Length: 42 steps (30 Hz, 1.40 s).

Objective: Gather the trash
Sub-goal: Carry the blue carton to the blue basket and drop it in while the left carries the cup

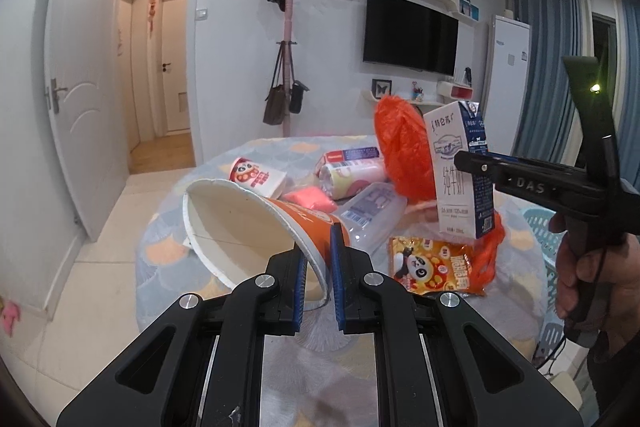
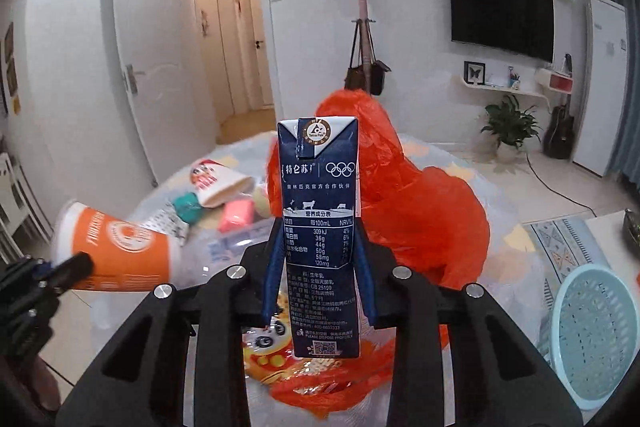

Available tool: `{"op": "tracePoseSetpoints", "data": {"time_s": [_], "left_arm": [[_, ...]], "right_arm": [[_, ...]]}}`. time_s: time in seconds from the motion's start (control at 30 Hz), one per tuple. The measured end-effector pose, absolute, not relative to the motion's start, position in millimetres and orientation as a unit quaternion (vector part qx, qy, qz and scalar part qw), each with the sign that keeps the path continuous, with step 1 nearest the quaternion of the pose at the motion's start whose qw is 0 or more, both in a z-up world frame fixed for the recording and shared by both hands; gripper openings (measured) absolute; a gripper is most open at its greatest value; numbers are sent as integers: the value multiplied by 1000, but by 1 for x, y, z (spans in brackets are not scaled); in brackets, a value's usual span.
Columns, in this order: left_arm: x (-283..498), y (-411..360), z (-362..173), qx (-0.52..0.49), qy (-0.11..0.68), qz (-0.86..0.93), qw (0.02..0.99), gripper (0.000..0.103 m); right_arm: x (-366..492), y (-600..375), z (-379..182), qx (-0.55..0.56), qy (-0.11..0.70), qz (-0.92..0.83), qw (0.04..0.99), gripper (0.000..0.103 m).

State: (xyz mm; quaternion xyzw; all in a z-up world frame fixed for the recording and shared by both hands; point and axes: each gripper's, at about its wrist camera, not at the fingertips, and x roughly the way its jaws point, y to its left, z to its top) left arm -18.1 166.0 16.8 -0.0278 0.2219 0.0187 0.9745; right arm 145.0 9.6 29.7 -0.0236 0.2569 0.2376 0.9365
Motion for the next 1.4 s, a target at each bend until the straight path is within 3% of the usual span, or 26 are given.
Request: {"op": "tracePoseSetpoints", "data": {"time_s": [0.87, 1.4], "left_arm": [[-34, 145, 45, -8, 185, 17, 983, 10], [1, 48, 74, 32, 154, -90, 983, 10]], "right_arm": [[102, -40, 73, 72, 187, 286, 937, 29], [96, -142, 76, 93, 143, 161, 972, 29]]}}
